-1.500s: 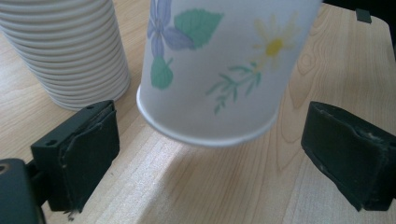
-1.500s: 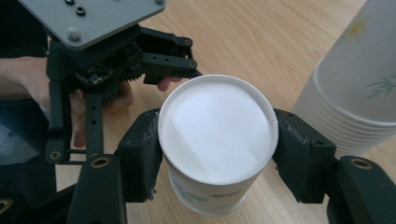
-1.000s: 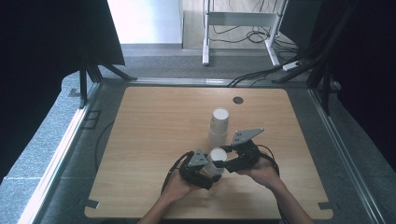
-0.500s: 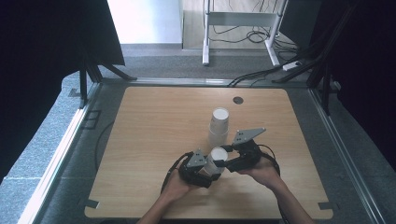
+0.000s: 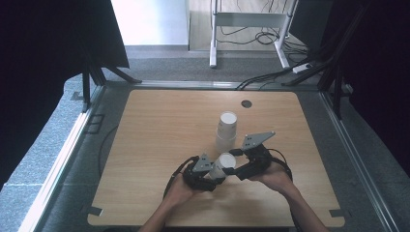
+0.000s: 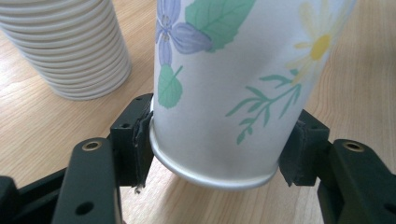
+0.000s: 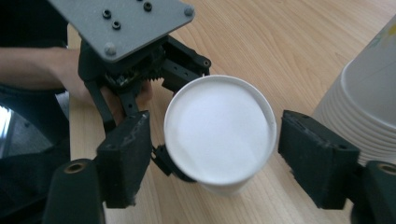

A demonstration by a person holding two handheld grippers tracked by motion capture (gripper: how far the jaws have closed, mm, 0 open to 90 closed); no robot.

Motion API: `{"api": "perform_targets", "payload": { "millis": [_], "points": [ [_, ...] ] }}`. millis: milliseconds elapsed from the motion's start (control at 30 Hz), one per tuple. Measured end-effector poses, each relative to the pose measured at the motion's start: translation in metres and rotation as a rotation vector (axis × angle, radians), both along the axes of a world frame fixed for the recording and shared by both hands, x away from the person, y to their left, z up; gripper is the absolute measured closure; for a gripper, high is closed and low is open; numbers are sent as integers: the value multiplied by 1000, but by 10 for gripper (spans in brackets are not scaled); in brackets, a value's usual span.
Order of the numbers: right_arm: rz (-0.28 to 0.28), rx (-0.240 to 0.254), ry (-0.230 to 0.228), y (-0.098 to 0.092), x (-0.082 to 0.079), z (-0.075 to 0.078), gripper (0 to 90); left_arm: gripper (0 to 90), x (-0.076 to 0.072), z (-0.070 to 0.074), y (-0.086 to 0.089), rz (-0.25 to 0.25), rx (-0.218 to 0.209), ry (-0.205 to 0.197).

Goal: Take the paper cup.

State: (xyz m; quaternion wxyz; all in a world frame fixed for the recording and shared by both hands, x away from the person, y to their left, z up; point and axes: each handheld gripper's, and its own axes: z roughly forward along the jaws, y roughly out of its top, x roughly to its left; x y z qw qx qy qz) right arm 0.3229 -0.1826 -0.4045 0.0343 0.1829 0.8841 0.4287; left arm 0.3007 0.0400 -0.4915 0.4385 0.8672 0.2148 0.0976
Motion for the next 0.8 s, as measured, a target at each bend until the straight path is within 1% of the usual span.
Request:
{"api": "perform_targets", "payload": {
  "millis": [33,67,100,233,267,400,500,533,567,600,700,733,800],
  "points": [
    [-1,-6,-10,-1,-1,1,231,373,0,1,0,1,9,-4],
    [-1,-6,-10,-1,-1,1,231,374,0,1,0,1,9,-4],
    [11,-23,-14,-2,-1,4,211,374,0,3,1,-1,34,-9],
    [25,-61,-27,-3,-1,5,193,375,-1,8,1,-7,79,-19],
    [33,-72,-30,-2,-1,5,188,375,-2,9,1,-10,97,-23],
    [64,-130,-34,3,-2,1,181,375,-4,13,-1,-26,143,-30],
    [82,-166,-30,8,-2,-3,180,375,-6,14,-4,-43,199,-43],
    [89,-176,-27,9,-2,-4,181,375,-7,14,-5,-49,212,-46],
    [91,-187,-22,11,-2,-6,182,375,-8,13,-6,-53,220,-46],
    [93,-196,-21,12,-2,-7,184,375,-8,13,-6,-53,220,-46],
    [115,-220,-12,16,-1,-12,195,375,-10,13,-11,-78,259,-53],
    [122,-228,-10,17,-1,-13,200,375,-11,12,-12,-79,256,-51],
    [137,-244,-7,20,-2,-16,209,374,-12,12,-13,-82,266,-50]
  ]
}}
